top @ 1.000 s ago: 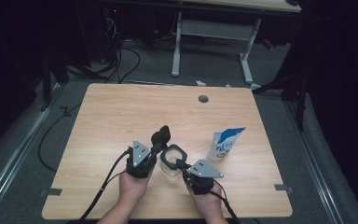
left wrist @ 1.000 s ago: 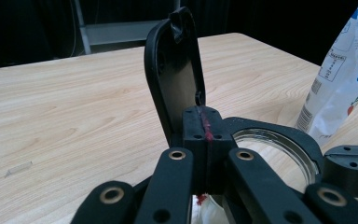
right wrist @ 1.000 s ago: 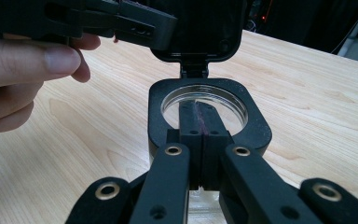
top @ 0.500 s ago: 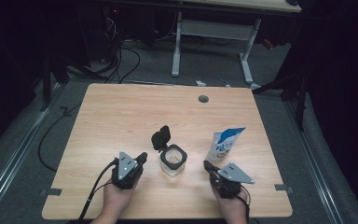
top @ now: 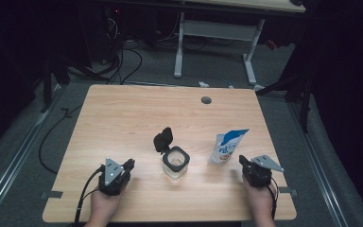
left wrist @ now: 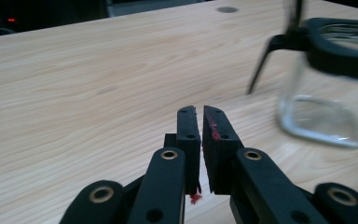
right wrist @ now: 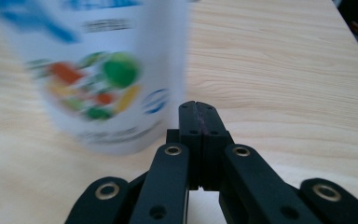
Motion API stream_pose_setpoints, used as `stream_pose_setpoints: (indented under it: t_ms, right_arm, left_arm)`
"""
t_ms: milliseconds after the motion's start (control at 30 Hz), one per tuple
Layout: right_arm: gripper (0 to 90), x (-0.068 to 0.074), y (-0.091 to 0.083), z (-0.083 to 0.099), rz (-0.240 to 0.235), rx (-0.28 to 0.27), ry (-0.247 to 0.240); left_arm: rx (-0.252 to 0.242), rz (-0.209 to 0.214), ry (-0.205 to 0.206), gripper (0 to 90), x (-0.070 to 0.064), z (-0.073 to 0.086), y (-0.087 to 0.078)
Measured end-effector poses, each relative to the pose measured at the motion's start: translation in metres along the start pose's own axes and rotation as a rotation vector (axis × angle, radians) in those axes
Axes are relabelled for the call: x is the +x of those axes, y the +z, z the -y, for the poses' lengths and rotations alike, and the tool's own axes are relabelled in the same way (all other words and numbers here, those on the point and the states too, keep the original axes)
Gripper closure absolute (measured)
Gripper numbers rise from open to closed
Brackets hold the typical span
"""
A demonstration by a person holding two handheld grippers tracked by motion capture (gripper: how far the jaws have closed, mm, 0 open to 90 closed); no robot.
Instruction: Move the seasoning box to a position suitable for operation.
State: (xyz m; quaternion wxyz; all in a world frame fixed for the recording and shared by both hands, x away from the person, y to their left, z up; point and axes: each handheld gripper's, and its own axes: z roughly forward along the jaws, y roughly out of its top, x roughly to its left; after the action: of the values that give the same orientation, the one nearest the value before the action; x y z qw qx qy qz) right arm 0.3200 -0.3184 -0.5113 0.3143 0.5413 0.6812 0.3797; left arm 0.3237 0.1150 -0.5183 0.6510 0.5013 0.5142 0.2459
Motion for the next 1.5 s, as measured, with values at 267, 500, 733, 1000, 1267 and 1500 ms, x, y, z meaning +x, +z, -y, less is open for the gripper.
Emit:
stream_pose_setpoints:
  t_ms: [267,500,733,1000,1267,1500]
  right_arm:
    - [90.0,-0.024,0.042,-0.016,0.018,0.015,0.033]
    - [90.0,-0.017,0.052,-0.021,-0.007,0.019,-0.037]
    - [90.0,-0.004,0.038,-0.014,-0.033,0.002,-0.076]
    - [90.0,0.013,0.017,-0.002,-0.070,-0.004,-0.121]
    - [87.4,0.034,-0.001,0.008,-0.116,-0.008,-0.136]
    - [69.7,0.025,-0.018,0.020,-0.178,-0.025,-0.044]
  left_arm:
    - [-0.046,-0.025,-0.056,84.2,0.020,-0.010,-0.017]
    - [-0.036,-0.026,-0.058,83.4,0.021,-0.007,-0.019]
    - [-0.032,-0.015,-0.036,82.5,0.015,-0.001,-0.017]
    - [-0.028,-0.004,-0.035,82.5,0.010,0.001,-0.016]
    - [-0.026,-0.001,-0.044,81.3,0.012,0.000,-0.018]
    - [-0.027,-0.008,-0.061,79.2,0.018,-0.003,-0.021]
